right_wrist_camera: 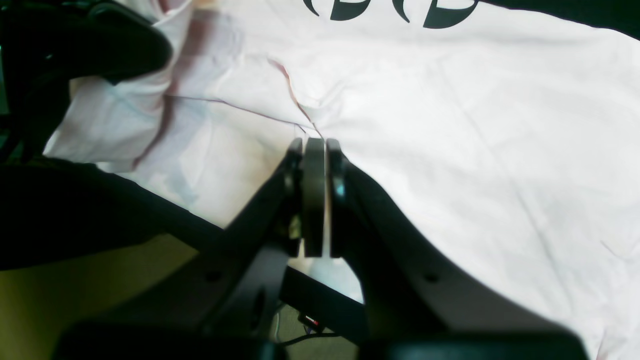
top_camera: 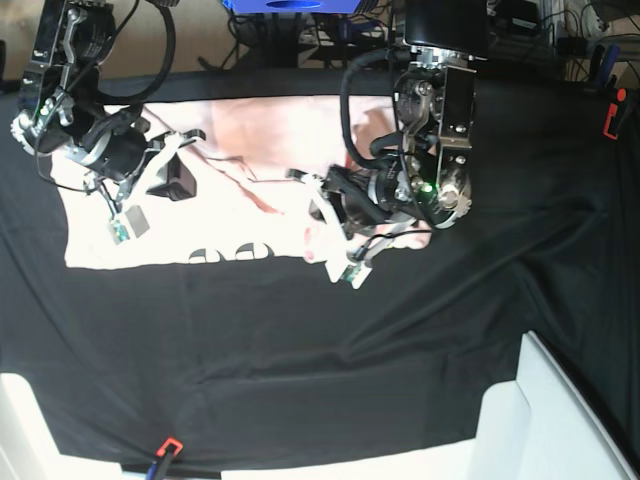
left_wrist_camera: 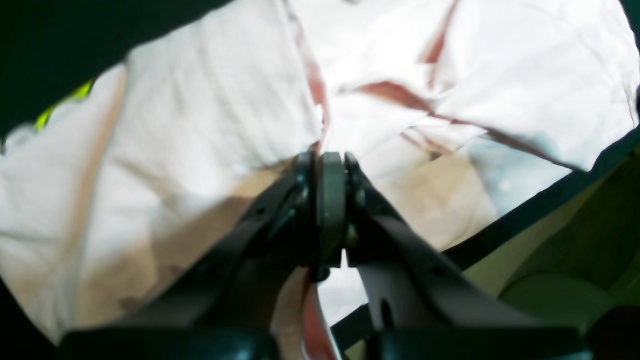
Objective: Fold the T-shirt properly
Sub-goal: 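Drag the held band end with the left gripper toward the right gripper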
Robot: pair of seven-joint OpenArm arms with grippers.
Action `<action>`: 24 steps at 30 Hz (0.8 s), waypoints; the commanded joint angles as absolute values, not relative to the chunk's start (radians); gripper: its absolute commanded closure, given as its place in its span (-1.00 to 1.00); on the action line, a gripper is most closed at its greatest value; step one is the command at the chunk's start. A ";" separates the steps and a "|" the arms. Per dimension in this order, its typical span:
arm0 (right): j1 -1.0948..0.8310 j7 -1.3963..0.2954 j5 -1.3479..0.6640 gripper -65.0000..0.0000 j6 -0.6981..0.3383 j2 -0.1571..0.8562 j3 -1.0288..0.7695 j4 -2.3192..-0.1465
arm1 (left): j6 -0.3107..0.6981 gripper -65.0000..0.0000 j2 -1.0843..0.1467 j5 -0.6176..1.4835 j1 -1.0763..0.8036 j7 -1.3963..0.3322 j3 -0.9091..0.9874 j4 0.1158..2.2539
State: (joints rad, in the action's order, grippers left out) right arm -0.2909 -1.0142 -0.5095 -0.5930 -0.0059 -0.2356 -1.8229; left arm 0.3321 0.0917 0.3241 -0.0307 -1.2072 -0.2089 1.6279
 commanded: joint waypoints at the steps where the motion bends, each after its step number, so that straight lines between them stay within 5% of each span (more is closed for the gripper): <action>1: -0.283 -0.993 -0.530 0.97 -0.598 -0.004 -0.239 -1.836 | 0.331 1.00 0.101 0.338 -0.021 -1.198 -0.211 1.639; 24: -0.286 -0.995 -0.532 0.97 -0.601 -0.007 -0.234 -1.836 | 0.337 1.00 0.128 0.340 0.008 -1.196 -0.231 1.570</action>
State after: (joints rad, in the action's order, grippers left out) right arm -0.2913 -1.0142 -0.5098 -0.5934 -0.0059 -0.2352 -1.8225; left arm 0.3302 0.1184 0.3172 -0.0055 -1.2076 -0.2234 1.5532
